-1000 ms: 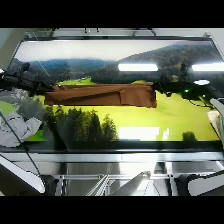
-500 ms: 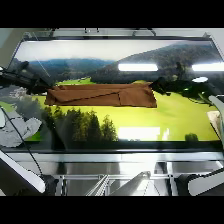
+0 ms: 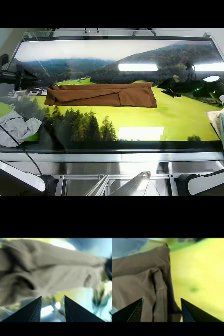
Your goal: Fold the shirts.
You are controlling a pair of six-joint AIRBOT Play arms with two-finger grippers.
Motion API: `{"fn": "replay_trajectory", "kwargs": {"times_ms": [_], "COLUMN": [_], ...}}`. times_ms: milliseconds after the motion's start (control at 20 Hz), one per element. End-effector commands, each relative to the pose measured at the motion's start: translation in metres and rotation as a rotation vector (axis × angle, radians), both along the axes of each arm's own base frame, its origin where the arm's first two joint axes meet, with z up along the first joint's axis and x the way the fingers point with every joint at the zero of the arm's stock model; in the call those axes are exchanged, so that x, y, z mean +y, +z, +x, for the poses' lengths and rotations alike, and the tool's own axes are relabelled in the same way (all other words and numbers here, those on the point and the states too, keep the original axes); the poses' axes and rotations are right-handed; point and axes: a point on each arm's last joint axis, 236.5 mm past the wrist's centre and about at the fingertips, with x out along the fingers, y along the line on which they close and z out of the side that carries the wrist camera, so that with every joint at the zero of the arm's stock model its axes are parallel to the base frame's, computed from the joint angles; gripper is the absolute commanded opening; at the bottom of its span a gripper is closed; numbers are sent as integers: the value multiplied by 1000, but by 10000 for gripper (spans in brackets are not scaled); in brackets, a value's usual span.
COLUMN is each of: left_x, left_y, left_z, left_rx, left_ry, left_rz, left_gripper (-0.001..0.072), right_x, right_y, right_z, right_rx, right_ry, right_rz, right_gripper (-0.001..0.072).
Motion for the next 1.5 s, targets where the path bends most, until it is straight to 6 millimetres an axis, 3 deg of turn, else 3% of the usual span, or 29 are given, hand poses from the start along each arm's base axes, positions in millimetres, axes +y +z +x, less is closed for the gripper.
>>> {"fn": "replay_trajectory", "kwargs": {"times_ms": [0, 50, 100, 350, 400, 500, 550, 600, 650, 800, 900, 1000, 1250, 1350, 1450], "left_x": [-46, -60, -77, -153, -164, -188, -200, -214, -226, -257, -262, -265, -295, -317, -328], "left_y": [-5, -12, -19, -49, -59, -72, -77, -81, -86, -111, -131, -139, -119, -78, -16], "left_z": [-6, -5, -5, -10, -12, -10, -7, -4, -1, -11, -24, -29, -33, -32, -27], "left_rx": [27, 33, 25, -11, -12, -38, -63, -88, -109, -89, -42, -23, -59, -108, -212], "left_ry": [-79, -96, -128, -304, -338, -389, -404, -419, -431, -488, -532, -545, -591, -625, -643], "left_rz": [-66, -67, -64, 24, 81, 172, 207, 233, 258, 313, 367, 405, 364, 262, 188], "left_gripper": [292, 178, 5, 2, 2, 2, 3, 2, 2, 2, 3, 2, 4, 5, 5], "right_x": [17, 26, 35, 74, 77, 84, 86, 87, 88, 94, 98, 99, 92, 90, 87], "right_y": [-21, -27, -30, -42, -41, -35, -32, -29, -27, -20, -10, 10, 74, 100, 130], "right_z": [-10, -12, -14, -13, -10, -2, 1, 2, 3, -1, -3, -2, -8, -14, -20], "right_rx": [78, 95, 109, 115, 106, 90, 88, 85, 80, 88, 81, 43, -60, -99, -148], "right_ry": [27, 40, 48, 74, 65, 34, 21, 16, 16, 42, 69, 84, 116, 134, 137], "right_rz": [28, 32, 39, 22, 21, 51, 73, 87, 98, 125, 140, 141, 152, 158, 158], "right_gripper": [529, 529, 528, 515, 475, 346, 239, 86, 26, 24, 24, 23, 22, 22, 22]}}
